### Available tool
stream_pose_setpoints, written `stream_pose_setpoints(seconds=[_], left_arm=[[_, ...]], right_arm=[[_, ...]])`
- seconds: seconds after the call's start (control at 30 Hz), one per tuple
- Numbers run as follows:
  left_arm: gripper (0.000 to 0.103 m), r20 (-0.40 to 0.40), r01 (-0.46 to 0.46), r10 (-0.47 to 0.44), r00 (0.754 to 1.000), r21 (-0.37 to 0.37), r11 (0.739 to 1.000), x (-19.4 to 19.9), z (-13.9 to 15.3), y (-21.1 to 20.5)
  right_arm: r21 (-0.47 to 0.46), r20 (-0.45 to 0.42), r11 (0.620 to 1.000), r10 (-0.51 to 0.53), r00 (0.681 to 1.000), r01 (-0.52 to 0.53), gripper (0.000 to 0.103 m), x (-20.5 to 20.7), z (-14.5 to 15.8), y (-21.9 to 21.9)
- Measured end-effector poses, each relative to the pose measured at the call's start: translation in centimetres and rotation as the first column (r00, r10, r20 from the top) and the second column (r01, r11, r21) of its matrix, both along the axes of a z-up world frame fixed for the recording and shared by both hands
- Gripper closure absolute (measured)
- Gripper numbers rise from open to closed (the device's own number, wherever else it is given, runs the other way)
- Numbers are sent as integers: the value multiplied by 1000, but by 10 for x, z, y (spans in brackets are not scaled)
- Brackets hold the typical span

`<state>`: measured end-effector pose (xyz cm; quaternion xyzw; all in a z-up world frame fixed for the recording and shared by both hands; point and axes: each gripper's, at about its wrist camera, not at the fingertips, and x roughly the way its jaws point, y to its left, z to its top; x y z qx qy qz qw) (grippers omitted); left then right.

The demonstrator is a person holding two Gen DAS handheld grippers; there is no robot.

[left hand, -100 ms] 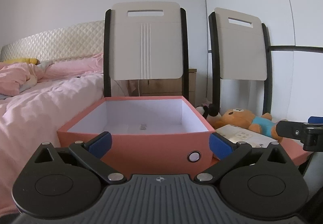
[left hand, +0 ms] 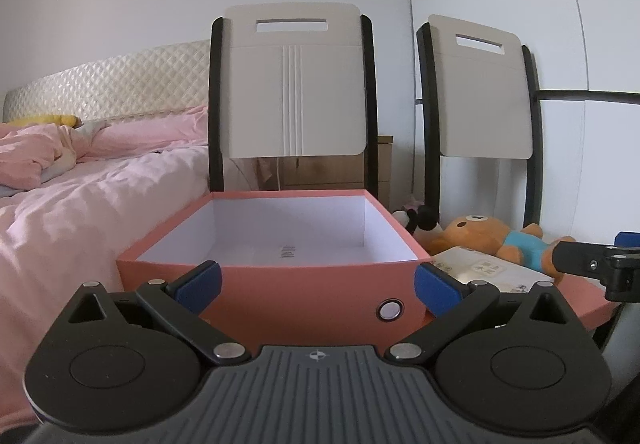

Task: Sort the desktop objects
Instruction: 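Move the left tool toward the white tissue pack beside the pink box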

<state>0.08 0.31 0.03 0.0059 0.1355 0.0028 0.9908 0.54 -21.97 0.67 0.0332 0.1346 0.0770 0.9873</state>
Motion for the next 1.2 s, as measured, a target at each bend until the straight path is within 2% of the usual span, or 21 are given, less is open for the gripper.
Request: stream_pose_setpoints(seconds=[0.07,0.23,0.3,0.6,0.9,1.2], left_arm=[[0,-3,5,-5,1000,-16,1000,4,0,7],[0,20,-2,2,1000,12,1000,2,-1,3],[0,26,-6,6,1000,16,1000,1,-2,4],[0,57,-44,42,997,35,998,-3,-10,10],[0,59,-49,48,997,10,999,-2,-11,15],[0,68,-44,42,997,33,998,-3,-13,12]], right_arm=[[2,2,1000,0,1000,0,0,-1,-1,2],[44,-38,999,7,999,-6,0,9,-5,0],[49,-8,999,-5,1000,5,0,3,-8,1],[70,33,997,-31,999,29,0,3,-16,2],[38,48,999,-24,999,22,0,6,-23,9],[37,46,999,-7,999,5,0,10,-25,8]])
